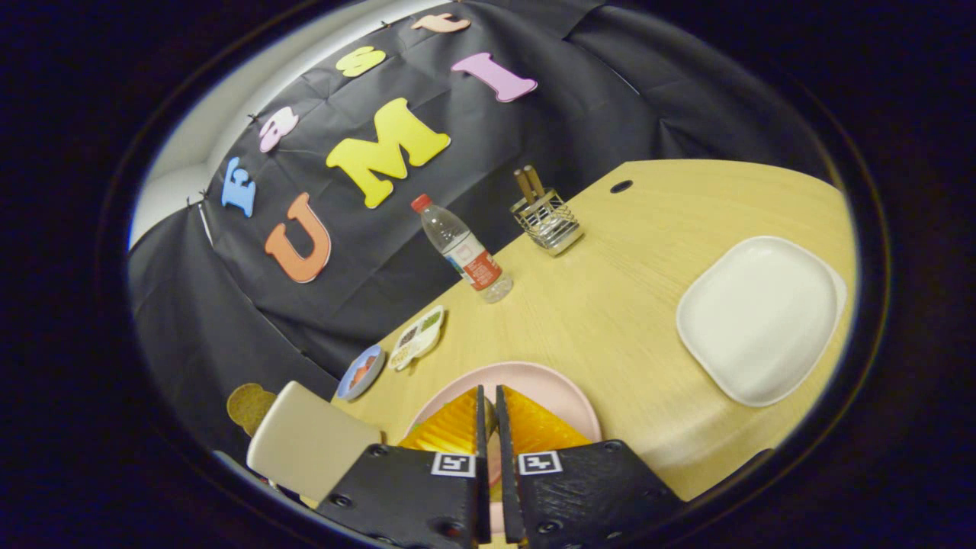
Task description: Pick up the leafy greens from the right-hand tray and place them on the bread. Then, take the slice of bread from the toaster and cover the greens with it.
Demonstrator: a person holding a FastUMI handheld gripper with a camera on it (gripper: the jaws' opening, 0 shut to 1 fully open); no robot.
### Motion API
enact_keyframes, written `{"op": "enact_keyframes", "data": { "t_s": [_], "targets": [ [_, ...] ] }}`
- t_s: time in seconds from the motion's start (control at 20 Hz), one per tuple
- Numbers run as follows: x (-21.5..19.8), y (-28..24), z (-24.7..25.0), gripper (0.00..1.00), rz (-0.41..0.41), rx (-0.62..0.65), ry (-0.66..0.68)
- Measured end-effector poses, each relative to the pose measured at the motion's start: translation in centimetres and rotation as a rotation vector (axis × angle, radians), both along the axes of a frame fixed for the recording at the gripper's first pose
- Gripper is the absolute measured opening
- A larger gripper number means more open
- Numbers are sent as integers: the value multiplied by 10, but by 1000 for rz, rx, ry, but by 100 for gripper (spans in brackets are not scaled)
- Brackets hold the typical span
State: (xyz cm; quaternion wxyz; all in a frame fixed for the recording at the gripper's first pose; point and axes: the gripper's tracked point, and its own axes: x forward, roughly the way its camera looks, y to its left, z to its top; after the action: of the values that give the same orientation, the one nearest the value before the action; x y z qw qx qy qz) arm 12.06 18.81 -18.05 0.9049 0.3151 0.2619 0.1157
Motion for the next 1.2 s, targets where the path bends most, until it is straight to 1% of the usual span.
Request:
{"op": "enact_keyframes", "data": {
  "t_s": [0.05,0.1,0.15,0.25,0.3,0.4,0.55,0.6,0.65,0.7,0.8,1.0,1.2],
  "targets": [
    [0,-1,-1,9,0,-15,-3],
    [0,-2,-3,15,5,-36,-9],
    [-2,-2,-2,17,7,-62,-24],
    [-2,-10,3,32,-5,-134,-74],
    [-1,-14,6,38,-14,-160,-94],
    [0,-19,10,54,-32,-186,-115],
    [-4,-31,25,78,-80,-254,-162],
    [-5,-35,33,86,-99,-294,-187],
    [-7,-41,42,89,-120,-343,-218],
    [-11,-44,55,95,-138,-384,-256],
    [-21,-43,85,95,-173,-455,-329],
    [-45,-28,142,95,-206,-516,-438],
    [-68,11,186,95,-189,-510,-501]
  ]
}}
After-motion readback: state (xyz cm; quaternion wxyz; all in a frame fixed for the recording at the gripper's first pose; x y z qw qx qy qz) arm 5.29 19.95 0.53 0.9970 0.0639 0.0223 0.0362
